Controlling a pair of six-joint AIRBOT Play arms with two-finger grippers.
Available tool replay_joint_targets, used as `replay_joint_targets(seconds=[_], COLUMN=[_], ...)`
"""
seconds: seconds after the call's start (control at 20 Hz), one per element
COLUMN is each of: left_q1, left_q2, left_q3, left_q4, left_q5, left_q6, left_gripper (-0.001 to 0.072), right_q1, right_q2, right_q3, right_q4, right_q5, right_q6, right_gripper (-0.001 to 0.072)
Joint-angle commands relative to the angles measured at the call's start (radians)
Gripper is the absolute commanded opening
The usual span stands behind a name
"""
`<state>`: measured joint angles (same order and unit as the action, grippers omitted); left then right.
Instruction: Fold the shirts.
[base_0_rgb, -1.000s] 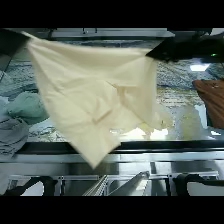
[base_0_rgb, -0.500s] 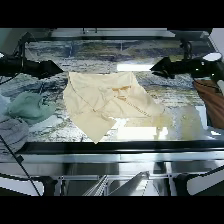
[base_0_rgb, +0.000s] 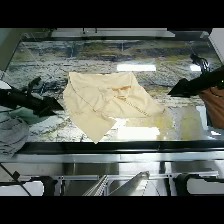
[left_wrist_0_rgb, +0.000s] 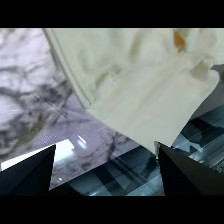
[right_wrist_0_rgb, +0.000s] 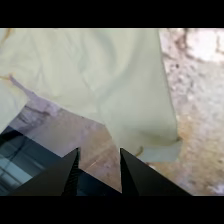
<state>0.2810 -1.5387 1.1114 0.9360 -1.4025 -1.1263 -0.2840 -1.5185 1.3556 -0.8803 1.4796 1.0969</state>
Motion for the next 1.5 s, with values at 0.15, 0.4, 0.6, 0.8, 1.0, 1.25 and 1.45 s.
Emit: replay_joint_targets(seconds=[0.15, 0.4, 0.6, 0.8, 1.0, 1.25, 1.45], left_q1=[-0.11, -0.211, -0.241, -0.232, -0.227, -0.229, -0.228], left_q2=[-0.024, -0.137, -0.188, -0.187, -0.187, -0.187, -0.187], left_q3=[-0.099, 0.012, 0.092, 0.127, 0.127, 0.127, 0.127], left_q4=[0.0, -0.018, -0.014, -0.013, -0.01, -0.011, -0.011], left_q5=[0.13, 0.176, 0.173, 0.154, 0.103, 0.091, 0.077], left_q6=[-0.009, -0.037, -0.038, -0.039, -0.035, -0.035, -0.035], left_gripper=[0.0693, 0.0569, 0.006, 0.002, 0.0021, 0.002, 0.0021], right_q1=[-0.04, -0.072, -0.092, -0.051, 0.036, 0.109, 0.112], right_q2=[0.048, 0.048, 0.04, -0.037, -0.168, -0.296, -0.277], right_q3=[-0.068, -0.068, -0.068, -0.069, -0.074, -0.079, -0.074], right_q4=[-0.051, -0.051, -0.053, -0.063, -0.116, -0.184, -0.182], right_q5=[-0.028, -0.035, -0.08, -0.08, -0.001, 0.054, 0.053], right_q6=[-0.013, -0.026, -0.037, -0.241, -0.285, -0.207, -0.206], right_gripper=[0.0295, 0.0296, 0.037, 0.0648, 0.064, 0.0356, 0.0076])
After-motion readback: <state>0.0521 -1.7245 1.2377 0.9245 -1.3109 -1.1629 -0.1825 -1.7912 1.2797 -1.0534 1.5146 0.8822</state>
